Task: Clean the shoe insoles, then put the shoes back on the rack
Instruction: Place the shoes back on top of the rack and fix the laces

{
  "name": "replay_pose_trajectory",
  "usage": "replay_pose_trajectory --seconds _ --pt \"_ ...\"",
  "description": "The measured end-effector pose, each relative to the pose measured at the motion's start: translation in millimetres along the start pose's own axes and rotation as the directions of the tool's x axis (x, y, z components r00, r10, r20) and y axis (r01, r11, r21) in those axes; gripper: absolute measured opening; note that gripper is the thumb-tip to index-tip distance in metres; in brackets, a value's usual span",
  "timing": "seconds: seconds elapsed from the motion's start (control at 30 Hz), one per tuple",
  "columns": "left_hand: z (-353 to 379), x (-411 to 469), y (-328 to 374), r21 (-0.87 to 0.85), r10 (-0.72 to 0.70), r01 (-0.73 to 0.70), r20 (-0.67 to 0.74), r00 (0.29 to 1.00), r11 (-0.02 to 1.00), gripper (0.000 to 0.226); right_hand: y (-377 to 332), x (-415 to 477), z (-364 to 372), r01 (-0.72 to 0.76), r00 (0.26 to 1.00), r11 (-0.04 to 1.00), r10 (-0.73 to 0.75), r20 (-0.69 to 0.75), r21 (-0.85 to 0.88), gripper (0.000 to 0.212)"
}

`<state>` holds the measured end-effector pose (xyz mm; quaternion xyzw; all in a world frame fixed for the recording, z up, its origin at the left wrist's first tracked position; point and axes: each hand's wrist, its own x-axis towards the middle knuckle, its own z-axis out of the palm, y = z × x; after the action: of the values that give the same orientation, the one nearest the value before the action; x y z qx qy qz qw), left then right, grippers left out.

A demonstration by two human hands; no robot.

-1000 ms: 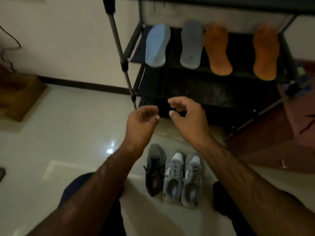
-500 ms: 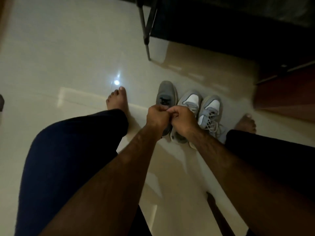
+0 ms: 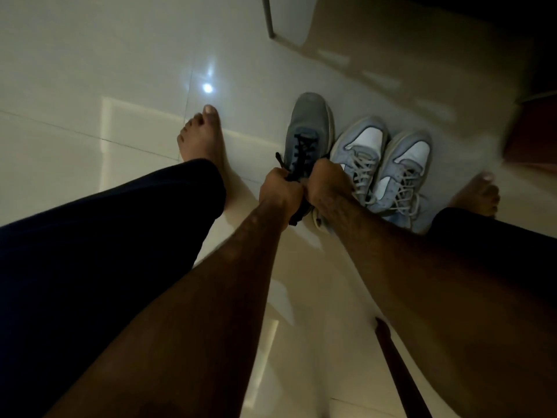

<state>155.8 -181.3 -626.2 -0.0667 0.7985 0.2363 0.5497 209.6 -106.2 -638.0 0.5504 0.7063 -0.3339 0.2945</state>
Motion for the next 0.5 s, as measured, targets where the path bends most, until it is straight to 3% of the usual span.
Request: replay_pose_trajectory --seconds 0.1,0.27,0.37,0.5 --pt "-4.8 -2.0 0.6 0.03 -0.001 0.001 -0.001 1.0 1.0 0.042 -0.1 -2.0 -4.0 0.022 0.999 0.997 -0.019 -0.039 0.078 0.022" --pt "-22.7 -29.3 12.6 0.148 0.037 -0.01 -0.184 0.982 0.989 0.051 4.3 -43.6 -24.5 0.099 0.994 0.964 -0.083 -0.074 0.245 0.032" --pt "-36.2 -70.6 29.9 0.259 0.127 -0.054 -0.275 0.953 0.964 0.042 8.8 -89.7 -51.0 0.161 0.982 0.939 -0.121 -0.148 0.302 0.037" --pt "-48.7 -129.6 47.4 0.44 0.365 -0.231 -0.25 0.897 0.868 0.051 18.0 -148.6 -91.8 0.257 0.949 0.902 -0.167 -0.269 0.347 0.029"
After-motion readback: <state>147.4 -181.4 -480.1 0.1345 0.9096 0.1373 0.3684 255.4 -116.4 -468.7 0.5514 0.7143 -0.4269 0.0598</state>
